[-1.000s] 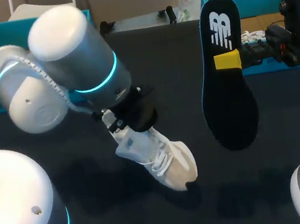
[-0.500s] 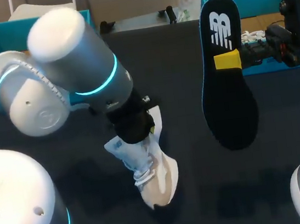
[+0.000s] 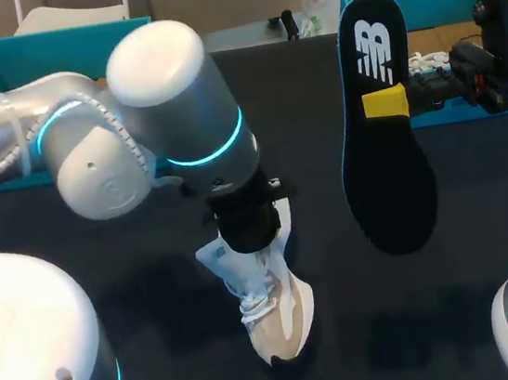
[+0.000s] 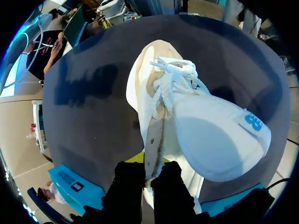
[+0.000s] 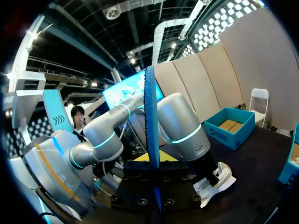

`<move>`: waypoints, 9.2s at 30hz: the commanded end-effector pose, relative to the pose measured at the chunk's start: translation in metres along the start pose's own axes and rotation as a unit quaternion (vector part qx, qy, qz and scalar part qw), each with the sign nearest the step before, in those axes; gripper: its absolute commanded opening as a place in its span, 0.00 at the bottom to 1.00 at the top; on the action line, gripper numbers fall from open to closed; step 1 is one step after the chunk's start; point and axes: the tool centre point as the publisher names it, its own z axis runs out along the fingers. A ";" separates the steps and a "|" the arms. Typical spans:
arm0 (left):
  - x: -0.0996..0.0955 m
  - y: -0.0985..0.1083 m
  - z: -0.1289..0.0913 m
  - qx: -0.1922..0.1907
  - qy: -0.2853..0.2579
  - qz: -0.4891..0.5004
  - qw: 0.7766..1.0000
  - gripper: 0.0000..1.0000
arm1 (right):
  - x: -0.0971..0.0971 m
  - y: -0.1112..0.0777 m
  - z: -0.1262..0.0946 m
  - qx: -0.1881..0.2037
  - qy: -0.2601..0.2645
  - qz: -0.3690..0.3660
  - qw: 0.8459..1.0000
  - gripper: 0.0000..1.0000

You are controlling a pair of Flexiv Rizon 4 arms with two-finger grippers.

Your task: Take the shoe out of the shoebox, open the shoe tongue, remove and reinsert the insole, then place the shoe into the shoebox

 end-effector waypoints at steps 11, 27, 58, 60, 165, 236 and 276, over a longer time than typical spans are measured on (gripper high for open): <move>-0.011 0.007 0.036 0.018 0.013 0.031 0.999 0.00 | -0.002 0.002 0.003 0.002 0.001 0.001 1.000 0.00; -0.022 0.008 0.058 0.032 0.002 0.058 0.998 0.00 | -0.002 0.002 0.003 0.002 0.001 0.001 1.000 0.00; -0.019 0.030 -0.041 -0.071 -0.195 -0.026 0.978 1.00 | -0.002 0.002 0.003 0.002 0.001 0.001 1.000 0.00; -0.020 0.034 -0.057 -0.083 -0.228 -0.043 0.969 1.00 | -0.002 0.002 0.003 0.002 0.001 0.001 1.000 0.00; -0.006 0.103 -0.197 -0.063 -0.619 0.004 0.783 1.00 | -0.270 0.018 0.104 0.045 0.046 0.464 0.884 0.00; -0.068 0.117 -0.163 -0.053 -0.611 -0.016 0.790 0.05 | -0.283 -0.001 0.121 0.041 0.039 0.563 0.825 0.00; -0.001 0.106 -0.177 0.177 -0.624 -0.270 0.712 0.00 | -0.264 -0.017 0.083 -0.011 0.021 0.542 0.840 1.00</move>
